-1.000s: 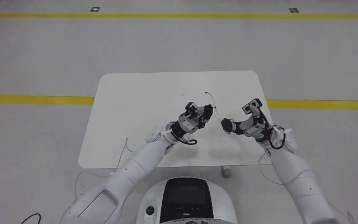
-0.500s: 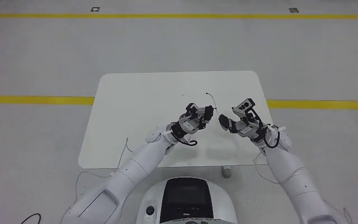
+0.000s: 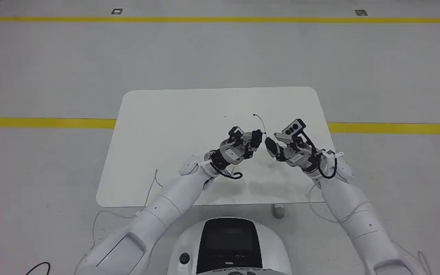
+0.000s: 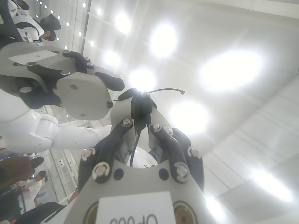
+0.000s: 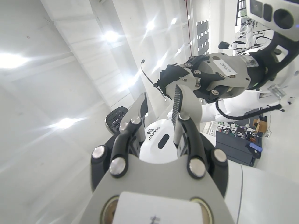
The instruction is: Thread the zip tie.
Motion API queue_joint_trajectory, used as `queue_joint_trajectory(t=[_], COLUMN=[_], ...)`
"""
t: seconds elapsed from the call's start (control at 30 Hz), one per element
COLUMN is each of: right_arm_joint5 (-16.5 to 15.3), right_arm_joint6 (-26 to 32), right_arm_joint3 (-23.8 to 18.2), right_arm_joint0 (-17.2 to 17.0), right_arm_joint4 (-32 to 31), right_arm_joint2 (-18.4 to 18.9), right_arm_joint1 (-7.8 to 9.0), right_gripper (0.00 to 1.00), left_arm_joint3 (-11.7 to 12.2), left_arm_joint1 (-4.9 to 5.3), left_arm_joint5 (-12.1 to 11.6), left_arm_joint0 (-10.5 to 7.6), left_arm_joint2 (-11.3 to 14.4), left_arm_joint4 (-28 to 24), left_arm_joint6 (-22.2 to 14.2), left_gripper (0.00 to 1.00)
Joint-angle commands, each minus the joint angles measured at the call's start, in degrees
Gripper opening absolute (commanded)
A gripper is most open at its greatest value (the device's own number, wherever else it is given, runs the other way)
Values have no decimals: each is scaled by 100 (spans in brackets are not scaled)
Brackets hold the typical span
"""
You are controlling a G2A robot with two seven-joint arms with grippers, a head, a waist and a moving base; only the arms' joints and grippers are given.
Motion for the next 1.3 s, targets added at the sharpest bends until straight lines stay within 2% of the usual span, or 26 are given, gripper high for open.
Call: queue_joint_trajectory(t=[0.0, 0.27, 0.73, 1.27], right_arm_joint5=[-11, -33, -27, -93], right_arm_joint6=[-2, 24, 3, -43], right_arm_joint3=[-10, -52, -90, -4], right_arm_joint0=[19, 36, 8, -89], right_arm_joint4=[-9, -81, -145, -281], right_arm_joint2=[-16, -27, 27, 196], right_arm_joint1=[-11, -34, -54, -42], right_gripper=[20, 18, 0, 0], left_arm_joint3=[0, 0, 0, 0], left_arm_joint1=[0, 0, 0, 0], left_arm_joint5=[0, 0, 0, 0], left_arm_joint0=[0, 0, 0, 0], left_arm_joint2=[0, 0, 0, 0], left_arm_joint4=[0, 0, 0, 0], left_arm_joint6=[0, 0, 0, 0], left_gripper=[0, 0, 0, 0])
